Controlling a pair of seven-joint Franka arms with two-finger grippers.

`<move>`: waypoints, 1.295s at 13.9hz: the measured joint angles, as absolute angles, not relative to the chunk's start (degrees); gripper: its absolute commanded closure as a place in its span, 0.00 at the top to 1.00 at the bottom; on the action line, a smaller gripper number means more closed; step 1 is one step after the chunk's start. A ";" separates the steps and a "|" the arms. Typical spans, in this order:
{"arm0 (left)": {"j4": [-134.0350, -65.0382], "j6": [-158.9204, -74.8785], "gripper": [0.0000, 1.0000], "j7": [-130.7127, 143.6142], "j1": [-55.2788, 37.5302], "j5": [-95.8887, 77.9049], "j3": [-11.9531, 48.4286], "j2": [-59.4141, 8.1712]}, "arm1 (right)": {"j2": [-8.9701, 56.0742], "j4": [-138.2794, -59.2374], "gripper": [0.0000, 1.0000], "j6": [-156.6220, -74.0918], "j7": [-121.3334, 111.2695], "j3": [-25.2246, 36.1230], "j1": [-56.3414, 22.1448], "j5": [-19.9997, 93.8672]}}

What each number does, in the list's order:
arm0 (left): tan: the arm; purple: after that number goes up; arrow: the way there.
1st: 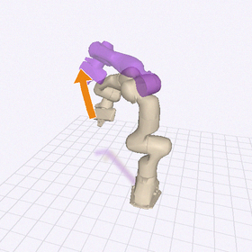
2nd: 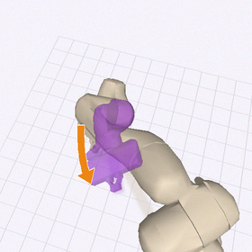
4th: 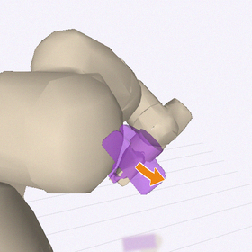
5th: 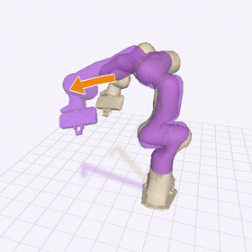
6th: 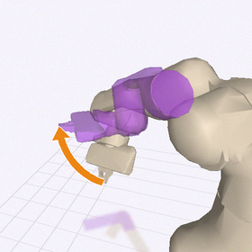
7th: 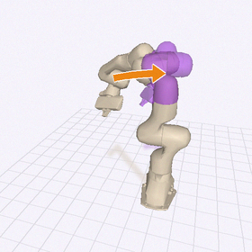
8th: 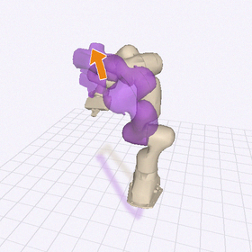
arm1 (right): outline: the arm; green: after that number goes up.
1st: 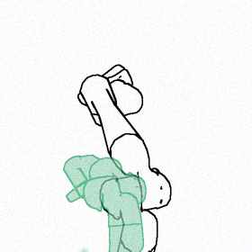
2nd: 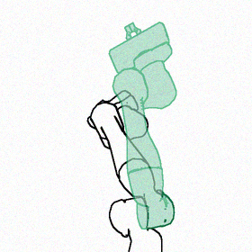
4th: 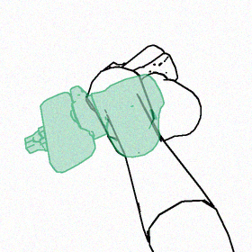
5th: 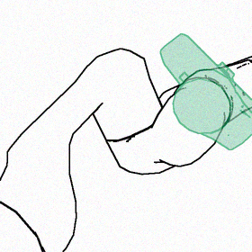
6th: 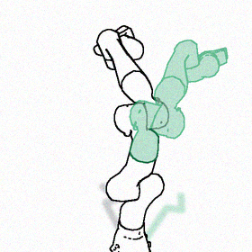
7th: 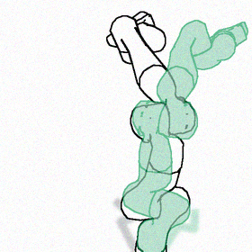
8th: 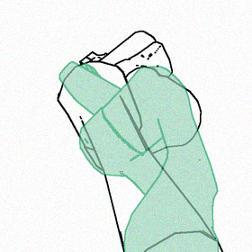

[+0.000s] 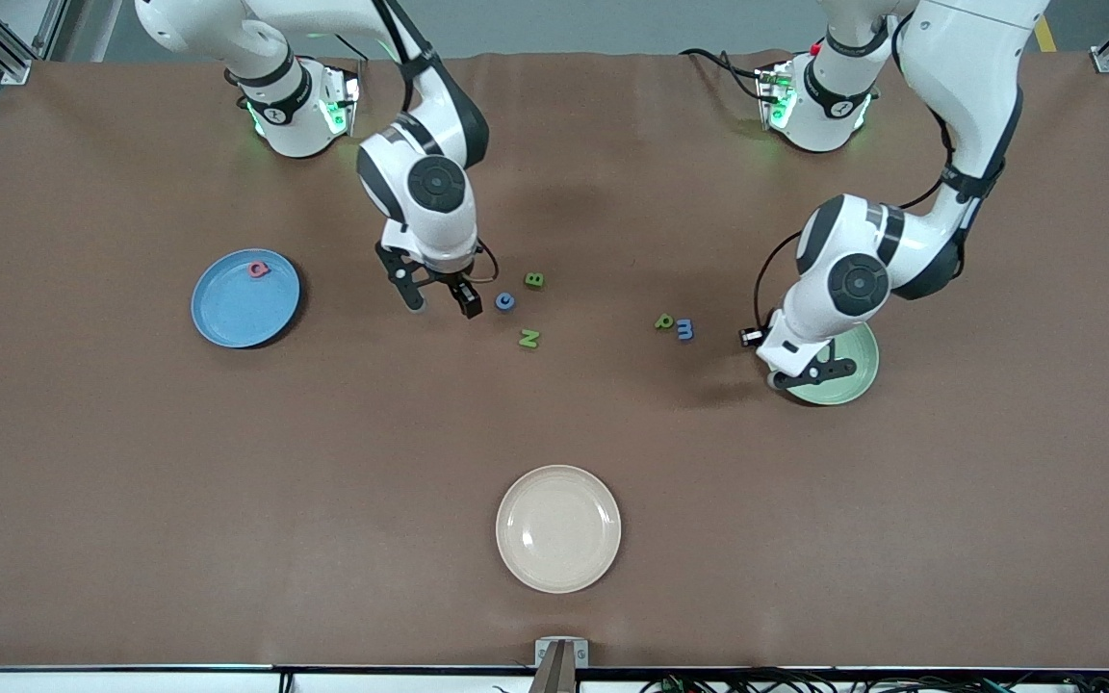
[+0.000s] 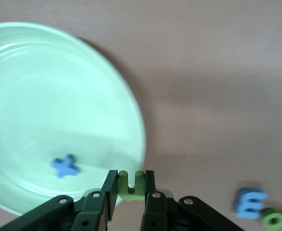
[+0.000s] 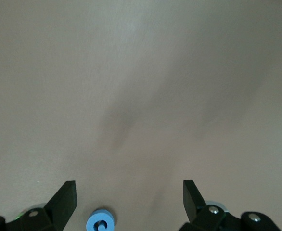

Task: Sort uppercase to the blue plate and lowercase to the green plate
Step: 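Grasp the green u with the left gripper while the right gripper reaches c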

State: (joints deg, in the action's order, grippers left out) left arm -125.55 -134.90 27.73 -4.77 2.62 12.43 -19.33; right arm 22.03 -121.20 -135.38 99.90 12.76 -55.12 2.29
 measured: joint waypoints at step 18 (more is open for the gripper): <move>-137.19 -146.34 0.73 14.89 7.05 7.78 12.50 -15.94 | 30.70 -116.15 0.77 -143.71 105.74 12.75 -57.58 11.02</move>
